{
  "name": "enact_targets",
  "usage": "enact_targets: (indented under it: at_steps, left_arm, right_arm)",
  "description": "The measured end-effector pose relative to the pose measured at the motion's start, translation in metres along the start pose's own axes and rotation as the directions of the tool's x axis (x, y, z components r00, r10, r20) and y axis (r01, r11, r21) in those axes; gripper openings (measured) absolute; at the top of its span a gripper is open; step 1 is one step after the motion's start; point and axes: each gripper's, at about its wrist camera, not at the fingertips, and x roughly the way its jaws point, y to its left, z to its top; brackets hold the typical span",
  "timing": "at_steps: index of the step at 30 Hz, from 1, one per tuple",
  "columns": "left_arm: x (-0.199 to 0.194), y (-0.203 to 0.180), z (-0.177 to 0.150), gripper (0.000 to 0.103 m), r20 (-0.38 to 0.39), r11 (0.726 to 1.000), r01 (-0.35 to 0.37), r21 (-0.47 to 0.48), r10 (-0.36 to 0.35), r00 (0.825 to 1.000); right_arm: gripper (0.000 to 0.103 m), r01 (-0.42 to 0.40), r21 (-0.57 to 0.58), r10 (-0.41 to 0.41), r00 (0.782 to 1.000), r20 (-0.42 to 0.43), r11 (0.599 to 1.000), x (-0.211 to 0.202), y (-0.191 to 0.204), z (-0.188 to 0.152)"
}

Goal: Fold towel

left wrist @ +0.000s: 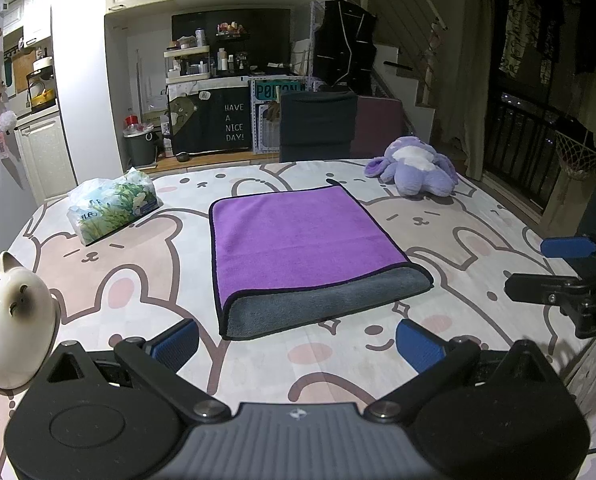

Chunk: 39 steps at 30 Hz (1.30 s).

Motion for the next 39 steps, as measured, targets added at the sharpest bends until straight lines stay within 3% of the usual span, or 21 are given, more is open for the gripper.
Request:
enact_targets:
  at_steps: [39]
  left_arm:
    - [0.0018, -0.0024, 0.0003, 0.103, 0.001, 1.0, 0.003, 0.002, -0.003, 1.0]
  right_arm:
    - [0.103, -0.001, 0.0, 0.001, 1.0, 0.0, 1.0, 0.0001, 0.0005, 0.0]
